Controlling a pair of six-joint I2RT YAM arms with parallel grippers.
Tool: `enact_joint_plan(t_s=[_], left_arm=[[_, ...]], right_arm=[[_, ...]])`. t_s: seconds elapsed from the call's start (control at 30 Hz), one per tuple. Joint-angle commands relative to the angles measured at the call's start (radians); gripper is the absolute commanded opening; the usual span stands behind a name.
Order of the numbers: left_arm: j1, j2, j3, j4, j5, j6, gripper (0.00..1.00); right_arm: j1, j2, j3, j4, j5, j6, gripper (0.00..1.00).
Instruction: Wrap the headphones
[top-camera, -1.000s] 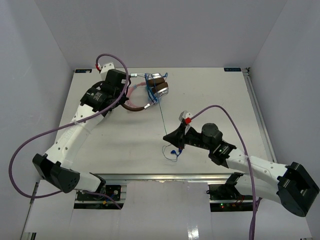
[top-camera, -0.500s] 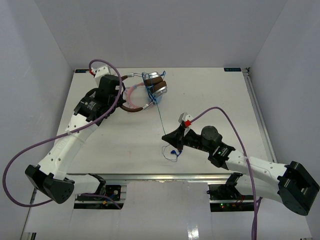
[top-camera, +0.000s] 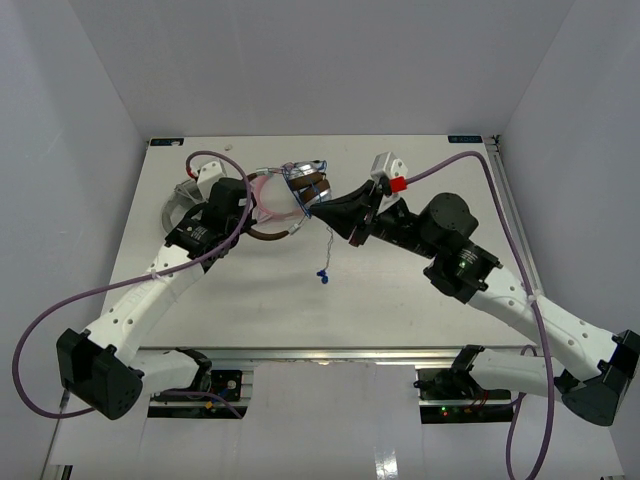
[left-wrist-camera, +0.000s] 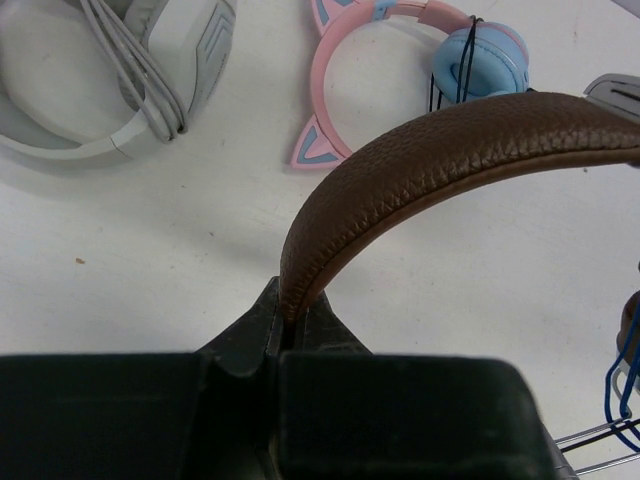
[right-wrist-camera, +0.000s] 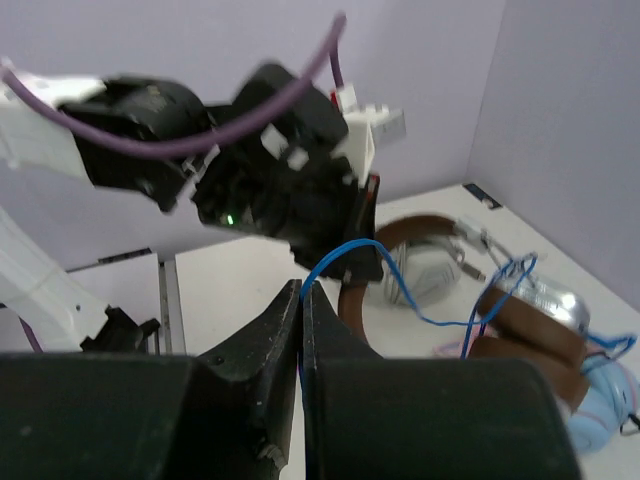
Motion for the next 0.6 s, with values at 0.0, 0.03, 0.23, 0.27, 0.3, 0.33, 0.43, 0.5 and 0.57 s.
enact_joint_plan(t_s=[0.0,0.03,0.23,0.27,0.3,0.33,0.43,0.5,0.57], left_arm=[[0.004,-0.050,-0.015,0.185,0.004,-0.096,0.00],[0.004,-0.048,-0.016,0.191,0.005,-0.102,0.00],[0.004,-0.048,-0.026,0.213,-0.022,-0.122,0.00],[0.004,-0.051,-0.023,0.212,-0.031,-0.122,0.00],[0.005,-0.052,-0.020,0.208,-0.040,-0.124,0.00],[0.007,-0.052,-0.017,0.196,-0.047,-0.127,0.00],[0.017,-0.052,0.012,0.155,-0.046,-0.137,0.00],[0.033,-0.052,0.039,0.115,-0.035,-0.135,0.00],[0.059,-0.053,0.062,0.068,-0.018,-0.128,0.00]], right_arm=[[0.026,0.053,0.034,-0.062,-0.054,0.009,0.08],[0.036,0.056,0.023,-0.047,-0.053,0.010,0.08],[0.084,0.105,0.009,-0.025,-0.055,0.016,0.08],[0.097,0.106,0.003,-0.025,-0.053,0.012,0.08],[0.109,0.105,-0.007,-0.022,-0.047,0.010,0.08],[0.122,0.094,-0.036,-0.006,-0.035,0.010,0.08],[0.147,0.020,-0.144,0.038,0.031,0.003,0.08],[0.153,-0.026,-0.243,0.071,0.071,-0.001,0.08],[0.153,-0.098,-0.356,0.099,0.160,-0.016,0.08]])
